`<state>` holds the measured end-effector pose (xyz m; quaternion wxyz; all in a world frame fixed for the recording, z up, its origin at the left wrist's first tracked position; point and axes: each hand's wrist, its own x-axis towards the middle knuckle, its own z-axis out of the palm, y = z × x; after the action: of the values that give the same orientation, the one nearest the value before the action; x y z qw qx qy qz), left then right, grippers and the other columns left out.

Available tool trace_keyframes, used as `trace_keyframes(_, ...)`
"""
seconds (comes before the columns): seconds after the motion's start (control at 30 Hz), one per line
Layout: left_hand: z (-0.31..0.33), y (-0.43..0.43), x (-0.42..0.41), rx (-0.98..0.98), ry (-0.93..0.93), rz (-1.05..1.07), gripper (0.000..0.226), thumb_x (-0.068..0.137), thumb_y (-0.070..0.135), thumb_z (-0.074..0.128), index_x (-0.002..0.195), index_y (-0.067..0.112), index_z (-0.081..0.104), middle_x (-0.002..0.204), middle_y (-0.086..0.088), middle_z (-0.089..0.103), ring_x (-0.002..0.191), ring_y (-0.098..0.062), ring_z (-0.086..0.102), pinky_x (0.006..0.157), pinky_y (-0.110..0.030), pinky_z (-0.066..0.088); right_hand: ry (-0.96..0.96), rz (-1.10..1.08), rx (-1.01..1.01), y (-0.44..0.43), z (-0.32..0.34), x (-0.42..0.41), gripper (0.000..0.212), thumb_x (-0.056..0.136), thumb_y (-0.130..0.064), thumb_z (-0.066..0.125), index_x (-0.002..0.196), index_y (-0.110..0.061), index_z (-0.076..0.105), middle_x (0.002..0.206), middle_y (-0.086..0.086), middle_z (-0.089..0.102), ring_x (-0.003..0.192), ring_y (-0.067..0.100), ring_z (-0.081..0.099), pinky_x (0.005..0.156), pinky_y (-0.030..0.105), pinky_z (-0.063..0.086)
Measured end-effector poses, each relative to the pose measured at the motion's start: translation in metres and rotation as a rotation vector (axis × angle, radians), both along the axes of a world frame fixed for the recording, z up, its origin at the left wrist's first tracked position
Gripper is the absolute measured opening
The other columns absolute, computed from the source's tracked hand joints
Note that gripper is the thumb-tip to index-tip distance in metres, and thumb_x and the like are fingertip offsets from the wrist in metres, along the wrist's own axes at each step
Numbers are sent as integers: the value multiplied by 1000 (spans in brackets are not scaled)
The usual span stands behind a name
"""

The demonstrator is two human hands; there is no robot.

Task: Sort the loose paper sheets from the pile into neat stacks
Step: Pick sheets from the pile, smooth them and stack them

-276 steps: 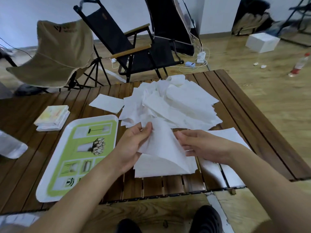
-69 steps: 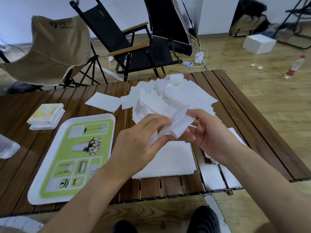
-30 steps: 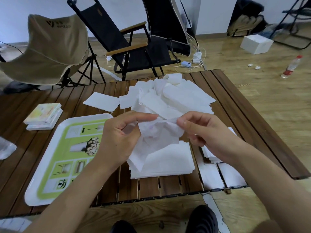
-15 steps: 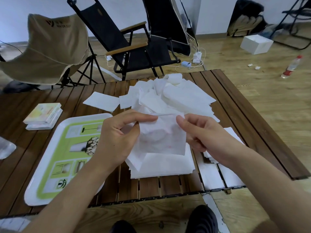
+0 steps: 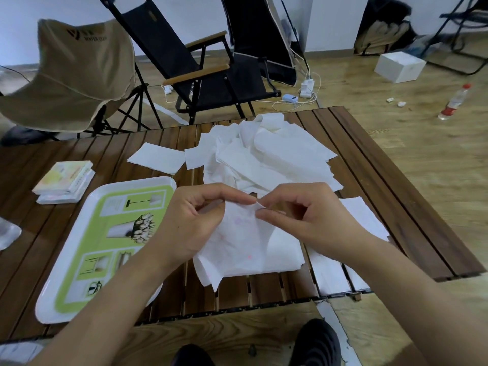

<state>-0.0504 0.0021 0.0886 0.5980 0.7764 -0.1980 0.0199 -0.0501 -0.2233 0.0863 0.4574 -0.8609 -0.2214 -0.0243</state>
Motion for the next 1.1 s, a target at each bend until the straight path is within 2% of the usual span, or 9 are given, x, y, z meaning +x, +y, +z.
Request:
trace_keyframes(0.07, 1, 2, 0, 20, -13, -9, 46, 93, -17, 53, 97, 20, 80, 96, 9, 79, 93, -6, 73, 75, -12, 50, 6, -4, 24, -1, 0, 0, 10, 93, -29, 72, 98, -25, 79, 64, -17, 63, 51, 11, 39, 50, 22, 33)
trace_keyframes(0.2, 0, 8, 2, 126, -56, 13, 36, 97, 0, 63, 116, 28, 74, 100, 15, 75, 100, -10, 69, 84, -14, 51, 157, -28, 108, -8, 3, 0, 9, 94, -25, 71, 92, -19, 77, 46, -21, 50, 43, 5, 34, 47, 10, 28)
trace_keyframes(0.33, -1, 5, 2, 236, -42, -30, 27, 96, 4, 66, 109, 26, 76, 100, 16, 75, 100, -10, 69, 86, -13, 50, 285, 20, 83, -9, 1, 1, 11, 89, -31, 76, 96, -24, 78, 57, -20, 59, 47, 1, 43, 49, 8, 32)
trace_keyframes(0.47, -7, 0, 3, 319, -6, -34, 22, 96, 14, 69, 107, 32, 76, 104, 19, 75, 107, -2, 67, 89, -8, 46, 353, 45, 24, -12, -2, 5, 12, 92, -29, 74, 86, -19, 79, 67, -15, 68, 55, -2, 56, 53, 7, 39)
trace_keyframes(0.53, -11, 1, 6, 324, -5, 51, 20, 94, 24, 71, 109, 37, 73, 99, 21, 76, 104, 2, 67, 87, -7, 45, 407, -67, 45, -32, -4, 13, 14, 93, -29, 73, 85, -18, 77, 70, -8, 70, 58, 2, 57, 56, 13, 42)
trace_keyframes(0.63, -18, 7, 11, 311, 4, 171, 21, 94, 29, 70, 113, 38, 69, 97, 20, 76, 104, 1, 67, 92, -18, 47, 416, -328, -18, -85, -19, 28, 14, 95, -26, 70, 85, -17, 72, 70, 1, 64, 57, 11, 52, 54, 19, 43)
trace_keyframes(0.87, -28, 11, 15, 415, 79, 167, 31, 88, 53, 60, 116, 42, 65, 103, 21, 74, 108, 0, 66, 104, -31, 47, 575, -648, -85, -143, -75, 37, 16, 97, -21, 67, 94, -5, 67, 77, 11, 61, 60, 19, 50, 55, 28, 39)
trace_keyframes(0.97, -26, 9, 14, 384, 65, 164, 30, 88, 49, 60, 116, 39, 65, 102, 22, 75, 108, 1, 65, 102, -30, 47, 587, -675, -87, -143, -76, 39, 16, 97, -23, 67, 93, -8, 65, 72, 7, 55, 57, 18, 45, 49, 26, 35)
trace_keyframes(1.1, -23, 9, 13, 266, 69, 153, 21, 98, 25, 63, 118, 29, 66, 101, 18, 77, 112, 0, 65, 96, -22, 42, 583, -690, -98, -139, -74, 40, 16, 97, -24, 66, 93, -9, 64, 74, 8, 58, 59, 19, 47, 49, 27, 37)
